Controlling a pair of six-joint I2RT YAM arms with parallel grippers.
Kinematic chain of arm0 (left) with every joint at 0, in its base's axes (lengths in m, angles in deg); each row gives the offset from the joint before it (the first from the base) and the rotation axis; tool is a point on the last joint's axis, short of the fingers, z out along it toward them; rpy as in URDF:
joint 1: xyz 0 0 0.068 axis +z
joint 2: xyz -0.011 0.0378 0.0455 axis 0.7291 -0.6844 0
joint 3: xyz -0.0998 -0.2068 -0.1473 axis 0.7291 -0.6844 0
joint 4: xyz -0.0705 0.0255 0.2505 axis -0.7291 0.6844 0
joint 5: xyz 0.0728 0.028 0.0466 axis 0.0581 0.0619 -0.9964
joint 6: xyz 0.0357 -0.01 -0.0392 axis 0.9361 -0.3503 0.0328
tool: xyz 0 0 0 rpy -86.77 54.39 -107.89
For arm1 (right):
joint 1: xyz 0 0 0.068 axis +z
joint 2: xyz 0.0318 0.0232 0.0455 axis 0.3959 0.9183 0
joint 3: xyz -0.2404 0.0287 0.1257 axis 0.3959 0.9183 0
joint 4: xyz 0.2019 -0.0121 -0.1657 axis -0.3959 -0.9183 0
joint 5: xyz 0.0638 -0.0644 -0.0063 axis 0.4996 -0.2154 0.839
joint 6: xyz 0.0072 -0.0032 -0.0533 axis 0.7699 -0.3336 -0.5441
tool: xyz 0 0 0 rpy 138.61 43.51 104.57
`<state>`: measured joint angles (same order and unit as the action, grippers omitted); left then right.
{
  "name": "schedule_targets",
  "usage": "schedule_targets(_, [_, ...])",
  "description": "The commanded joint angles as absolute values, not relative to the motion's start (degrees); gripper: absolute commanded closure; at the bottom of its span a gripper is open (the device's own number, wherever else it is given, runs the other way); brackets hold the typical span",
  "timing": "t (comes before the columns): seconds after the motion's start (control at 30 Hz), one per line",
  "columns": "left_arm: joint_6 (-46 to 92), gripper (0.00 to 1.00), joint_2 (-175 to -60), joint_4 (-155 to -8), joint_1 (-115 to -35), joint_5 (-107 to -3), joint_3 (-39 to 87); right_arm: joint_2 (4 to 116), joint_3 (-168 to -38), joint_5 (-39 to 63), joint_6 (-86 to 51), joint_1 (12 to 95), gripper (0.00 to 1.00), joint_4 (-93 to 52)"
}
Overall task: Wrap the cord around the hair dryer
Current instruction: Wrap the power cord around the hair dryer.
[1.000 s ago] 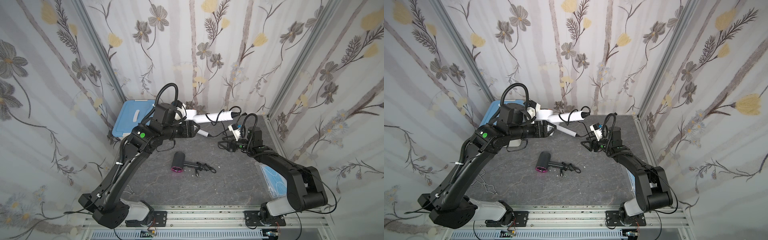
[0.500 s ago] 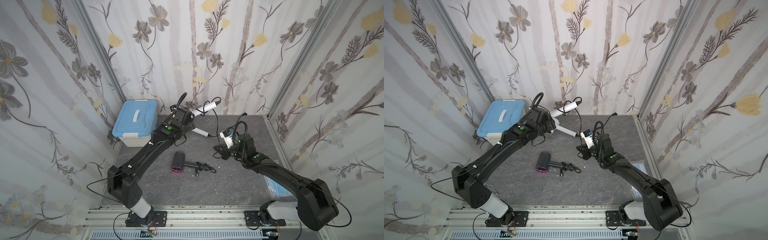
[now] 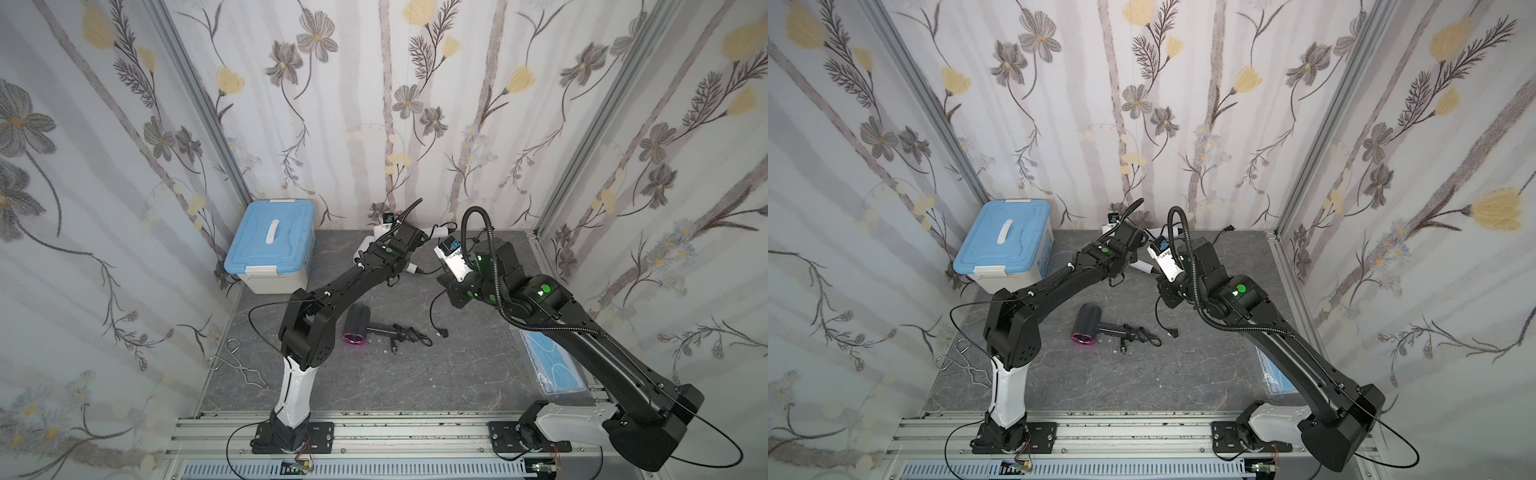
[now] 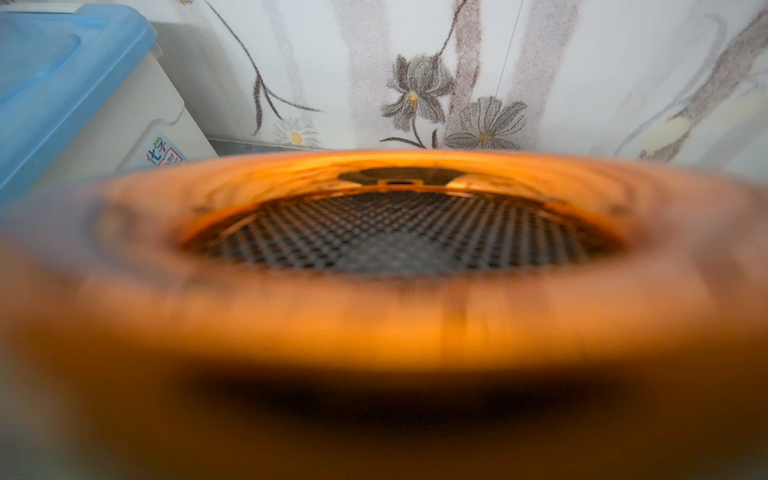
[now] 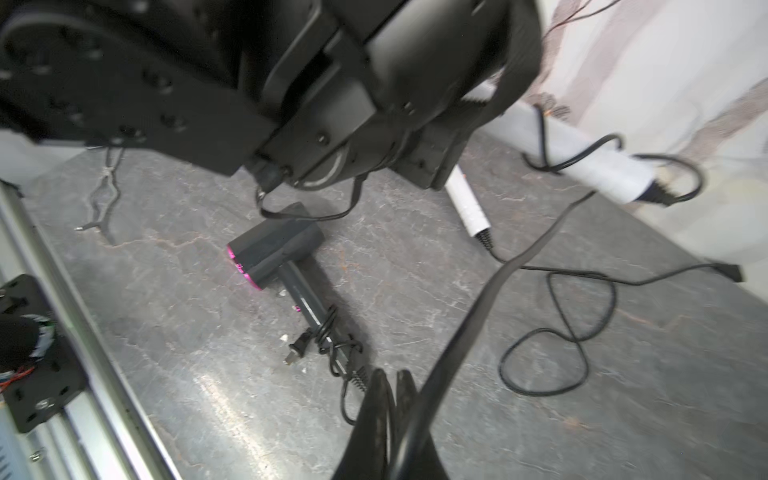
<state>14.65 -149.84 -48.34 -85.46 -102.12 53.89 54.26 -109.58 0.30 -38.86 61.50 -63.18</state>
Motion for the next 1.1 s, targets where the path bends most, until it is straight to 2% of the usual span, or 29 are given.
schedule_targets(0.0, [23.13, 1.0, -146.4, -50.39, -85.48, -102.36, 49.03, 57.23, -115.39, -9.98, -45.79, 61.41, 1.0, -69.42])
schedule_targets(0.33, [31.78, 1.0, -133.78, -50.32, -85.65, -85.95, 30.24, 67.41, -131.06, -17.68, -61.37, 59.2, 1.0, -70.22])
schedule_targets(0.47, [33.29, 1.0, -131.14, -49.49, -85.74, -85.47, 26.62, 70.25, -134.81, -17.67, -71.13, 57.21, 1.0, -67.82])
schedule_targets(0.7, [33.71, 1.0, -127.87, -47.53, -86.48, -69.96, 26.06, 72.57, -138.86, -8.84, -75.8, 53.43, 1.0, -60.8])
schedule_targets(0.87, [34.34, 1.0, -122.46, -50.84, -86.45, -62.4, 20.33, 74.07, -140.1, 2.62, -75.9, 48.94, 1.0, -60.79])
schedule_targets(1.07, [33.75, 1.0, -117.54, -52.8, -86.45, -55.25, 14.63, 76.79, -140.9, -2.64, -80.34, 48.35, 1.0, -60.8])
